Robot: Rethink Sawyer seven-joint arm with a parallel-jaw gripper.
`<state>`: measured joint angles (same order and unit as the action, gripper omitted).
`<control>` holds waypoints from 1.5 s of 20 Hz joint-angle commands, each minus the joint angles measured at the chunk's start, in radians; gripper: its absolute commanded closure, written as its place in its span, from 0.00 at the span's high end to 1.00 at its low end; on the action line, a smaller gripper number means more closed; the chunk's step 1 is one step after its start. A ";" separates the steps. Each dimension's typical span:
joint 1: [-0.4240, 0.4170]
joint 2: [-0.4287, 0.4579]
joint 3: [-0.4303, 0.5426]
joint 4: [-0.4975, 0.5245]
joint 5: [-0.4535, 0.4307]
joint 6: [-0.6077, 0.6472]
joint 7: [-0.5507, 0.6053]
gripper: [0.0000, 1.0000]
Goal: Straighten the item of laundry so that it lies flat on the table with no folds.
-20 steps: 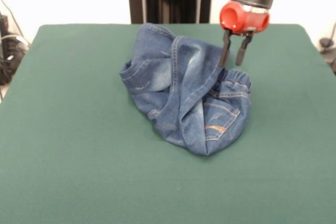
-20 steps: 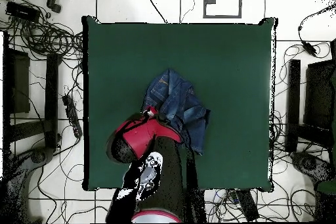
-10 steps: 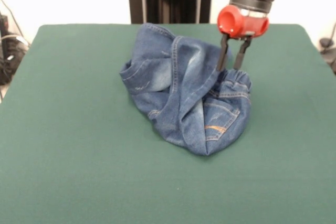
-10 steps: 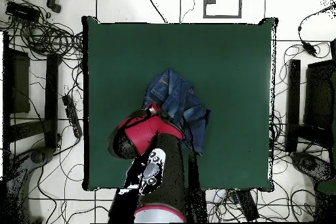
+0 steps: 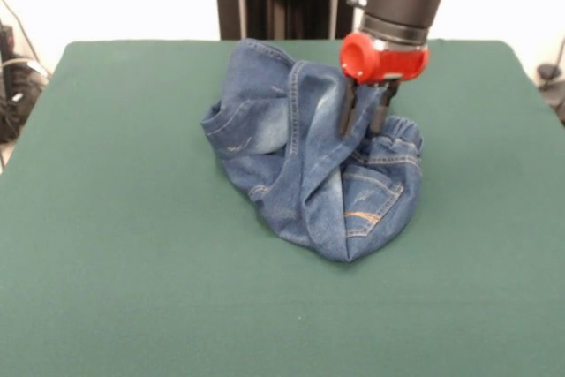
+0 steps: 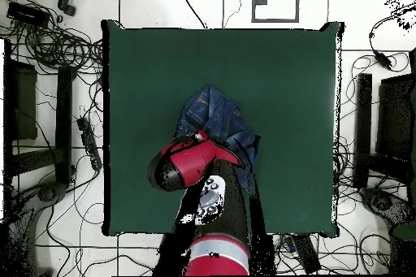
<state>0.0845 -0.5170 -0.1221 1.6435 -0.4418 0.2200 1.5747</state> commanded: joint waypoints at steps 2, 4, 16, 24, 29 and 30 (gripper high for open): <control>-0.127 0.089 0.276 0.037 0.046 -0.045 0.088 1.00; -0.169 0.093 0.324 0.056 0.035 -0.054 0.074 1.00; -0.296 0.046 0.457 0.147 -0.018 -0.096 0.066 1.00; -0.408 -0.033 0.588 0.246 -0.002 -0.013 0.030 1.00; -0.428 -0.037 0.615 0.254 -0.005 0.021 0.015 1.00; -0.421 -0.033 0.607 0.246 -0.007 0.033 0.013 1.00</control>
<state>-0.3484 -0.5595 0.3287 1.8164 -0.4431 0.1518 1.5747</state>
